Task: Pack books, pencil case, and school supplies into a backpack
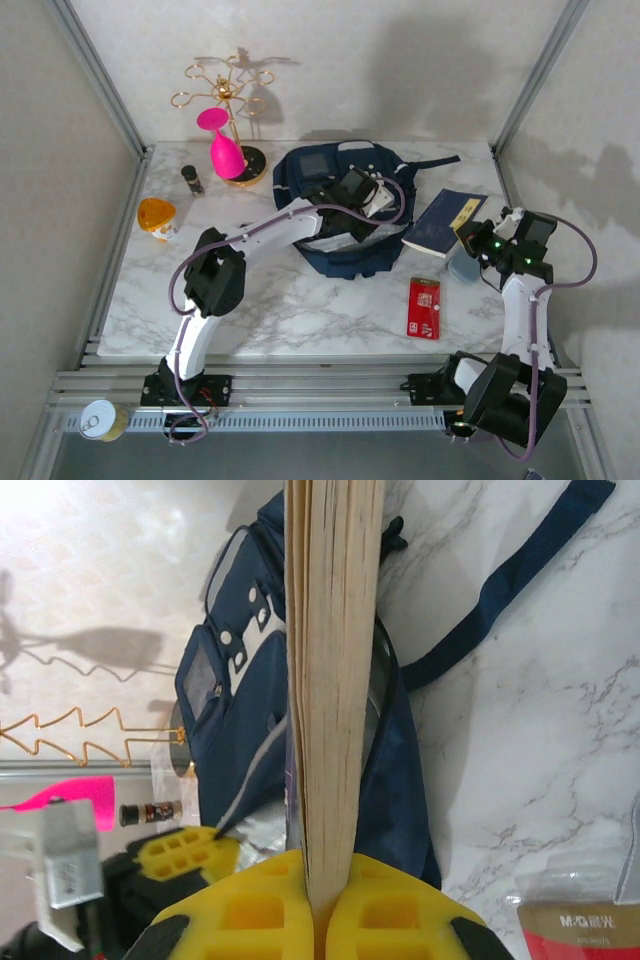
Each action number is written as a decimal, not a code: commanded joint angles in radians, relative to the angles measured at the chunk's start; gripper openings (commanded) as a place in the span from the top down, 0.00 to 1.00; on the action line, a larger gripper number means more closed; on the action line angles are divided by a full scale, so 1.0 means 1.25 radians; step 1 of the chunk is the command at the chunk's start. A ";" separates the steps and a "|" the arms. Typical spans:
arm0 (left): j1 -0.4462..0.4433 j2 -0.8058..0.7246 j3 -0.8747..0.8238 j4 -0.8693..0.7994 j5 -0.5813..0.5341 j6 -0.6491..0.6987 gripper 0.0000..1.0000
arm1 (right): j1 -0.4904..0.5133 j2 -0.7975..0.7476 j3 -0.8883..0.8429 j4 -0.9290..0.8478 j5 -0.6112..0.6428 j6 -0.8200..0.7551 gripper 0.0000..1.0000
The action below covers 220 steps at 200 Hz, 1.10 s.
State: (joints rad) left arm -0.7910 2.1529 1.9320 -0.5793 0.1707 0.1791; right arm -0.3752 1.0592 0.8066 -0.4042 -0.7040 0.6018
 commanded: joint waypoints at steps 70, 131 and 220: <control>-0.009 -0.188 0.065 0.117 -0.090 -0.051 1.00 | 0.254 -0.104 -0.143 0.096 -0.039 0.174 1.00; -0.034 -0.231 0.046 0.153 -0.156 -0.088 1.00 | 0.428 0.135 -0.175 0.565 -0.046 0.308 1.00; -0.046 -0.313 -0.067 0.255 -0.254 -0.140 1.00 | 0.495 0.508 0.157 0.364 0.049 0.031 0.56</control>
State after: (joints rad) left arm -0.8360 1.8576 1.8412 -0.4133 -0.0956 0.0433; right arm 0.2443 1.7073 0.9577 0.1703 -0.6960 0.7933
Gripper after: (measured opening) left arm 0.043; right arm 0.356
